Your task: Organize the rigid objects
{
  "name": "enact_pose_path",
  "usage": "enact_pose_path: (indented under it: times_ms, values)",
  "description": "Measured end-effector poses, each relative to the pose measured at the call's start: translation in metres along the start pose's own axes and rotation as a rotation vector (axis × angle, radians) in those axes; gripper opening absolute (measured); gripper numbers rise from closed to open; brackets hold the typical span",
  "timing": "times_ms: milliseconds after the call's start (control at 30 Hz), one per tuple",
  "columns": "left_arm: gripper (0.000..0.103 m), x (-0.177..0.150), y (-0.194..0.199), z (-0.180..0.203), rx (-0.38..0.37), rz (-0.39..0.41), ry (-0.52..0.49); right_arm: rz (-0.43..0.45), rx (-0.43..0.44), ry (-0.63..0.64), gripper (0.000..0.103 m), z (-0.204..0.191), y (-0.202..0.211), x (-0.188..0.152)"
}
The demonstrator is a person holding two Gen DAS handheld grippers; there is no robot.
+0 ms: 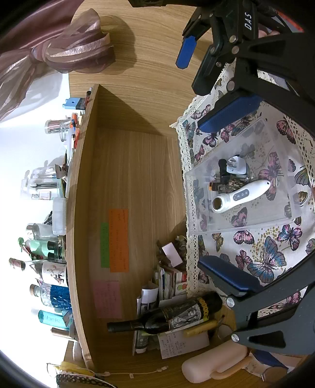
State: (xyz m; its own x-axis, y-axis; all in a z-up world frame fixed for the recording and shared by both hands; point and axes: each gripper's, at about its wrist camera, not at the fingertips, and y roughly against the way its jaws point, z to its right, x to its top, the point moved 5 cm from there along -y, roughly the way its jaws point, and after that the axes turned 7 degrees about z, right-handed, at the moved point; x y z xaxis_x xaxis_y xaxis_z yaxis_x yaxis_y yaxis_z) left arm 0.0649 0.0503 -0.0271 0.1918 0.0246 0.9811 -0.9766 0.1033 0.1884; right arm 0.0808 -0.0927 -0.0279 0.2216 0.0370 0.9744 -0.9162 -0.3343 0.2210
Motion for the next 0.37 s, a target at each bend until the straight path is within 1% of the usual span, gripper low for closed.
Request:
enact_pose_path:
  times_ms: [367]
  values:
    - [0.103, -0.0018, -0.0024, 0.0037, -0.010, -0.013, 0.012, -0.001, 0.004, -0.001, 0.103, -0.0014, 0.0022, -0.0007]
